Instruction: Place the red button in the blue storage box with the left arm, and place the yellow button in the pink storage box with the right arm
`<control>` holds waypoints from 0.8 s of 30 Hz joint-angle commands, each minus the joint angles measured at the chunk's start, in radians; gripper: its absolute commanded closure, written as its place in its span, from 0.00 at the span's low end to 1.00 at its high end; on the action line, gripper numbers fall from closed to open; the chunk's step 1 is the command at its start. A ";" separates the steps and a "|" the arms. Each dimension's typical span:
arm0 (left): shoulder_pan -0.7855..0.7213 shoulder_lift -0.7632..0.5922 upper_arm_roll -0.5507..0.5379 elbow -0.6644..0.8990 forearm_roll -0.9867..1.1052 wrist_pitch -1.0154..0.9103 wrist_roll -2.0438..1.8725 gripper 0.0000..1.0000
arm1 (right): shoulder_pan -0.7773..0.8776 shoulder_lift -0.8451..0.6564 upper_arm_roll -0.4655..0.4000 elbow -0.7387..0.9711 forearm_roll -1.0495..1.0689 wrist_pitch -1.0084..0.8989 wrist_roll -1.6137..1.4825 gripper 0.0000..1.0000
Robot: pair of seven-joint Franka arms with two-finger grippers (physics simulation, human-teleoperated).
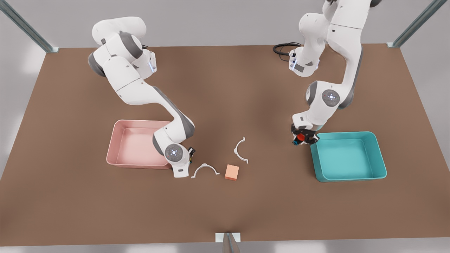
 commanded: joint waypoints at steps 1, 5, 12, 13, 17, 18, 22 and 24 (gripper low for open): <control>0.138 -0.074 0.003 0.007 -0.003 -0.283 0.337 0.54 | 0.004 0.015 -0.001 0.001 0.000 0.065 -0.083 0.00; 0.387 0.083 0.006 0.167 -0.034 -0.352 0.677 0.54 | 0.014 0.018 -0.004 0.001 0.000 0.073 -0.066 0.09; 0.382 0.366 0.006 0.377 -0.074 -0.352 0.669 0.00 | 0.009 0.012 -0.012 -0.015 0.000 0.013 -0.051 0.27; 0.384 0.327 0.007 0.381 -0.073 -0.365 0.640 0.00 | 0.009 0.014 -0.012 -0.015 0.000 0.013 -0.048 0.37; 0.272 0.158 0.004 0.723 0.059 -0.849 -0.339 0.00 | 0.010 0.014 -0.004 0.002 0.000 -0.003 -0.048 0.56; 0.264 0.129 0.003 0.785 0.061 -0.885 -0.469 0.00 | 0.010 0.015 -0.003 0.019 0.000 -0.013 -0.048 0.55; 0.215 -0.009 0.003 0.794 0.059 -0.925 -0.494 0.00 | 0.014 -0.037 0.000 0.116 0.005 -0.104 -0.049 0.55; 0.206 -0.003 0.003 0.794 0.061 -0.928 -0.494 0.00 | -0.003 -0.117 -0.007 0.114 0.011 -0.104 -0.045 0.55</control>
